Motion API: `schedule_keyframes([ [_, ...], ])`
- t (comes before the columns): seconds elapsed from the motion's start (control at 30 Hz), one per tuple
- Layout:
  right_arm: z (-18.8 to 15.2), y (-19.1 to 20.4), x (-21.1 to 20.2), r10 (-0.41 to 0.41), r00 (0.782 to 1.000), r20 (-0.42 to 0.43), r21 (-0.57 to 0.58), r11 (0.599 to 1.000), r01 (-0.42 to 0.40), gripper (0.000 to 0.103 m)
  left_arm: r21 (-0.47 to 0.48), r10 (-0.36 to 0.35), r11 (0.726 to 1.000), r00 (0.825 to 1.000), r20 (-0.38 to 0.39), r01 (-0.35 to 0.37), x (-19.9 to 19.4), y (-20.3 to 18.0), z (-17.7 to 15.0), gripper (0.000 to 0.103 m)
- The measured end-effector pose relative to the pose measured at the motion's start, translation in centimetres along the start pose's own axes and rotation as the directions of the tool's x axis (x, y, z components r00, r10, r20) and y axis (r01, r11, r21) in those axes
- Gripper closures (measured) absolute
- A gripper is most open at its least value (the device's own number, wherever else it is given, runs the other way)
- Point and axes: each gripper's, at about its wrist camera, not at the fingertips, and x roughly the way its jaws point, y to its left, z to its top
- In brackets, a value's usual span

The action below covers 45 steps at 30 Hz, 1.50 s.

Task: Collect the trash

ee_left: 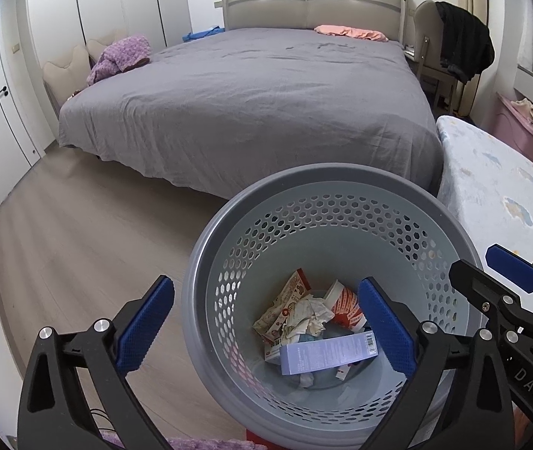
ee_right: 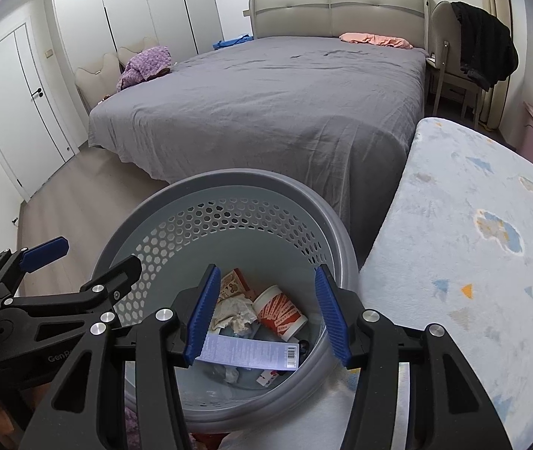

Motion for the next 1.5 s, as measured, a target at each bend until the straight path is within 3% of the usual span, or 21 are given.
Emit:
schedule_keyframes([
  [1.5,0.15,0.17,-0.2,-0.012,1.0,0.006,-0.001,1.0,0.012,0.051,-0.021,0.007,1.0,1.0,0.001,-0.007,-0.07,0.43,-0.04,0.006],
])
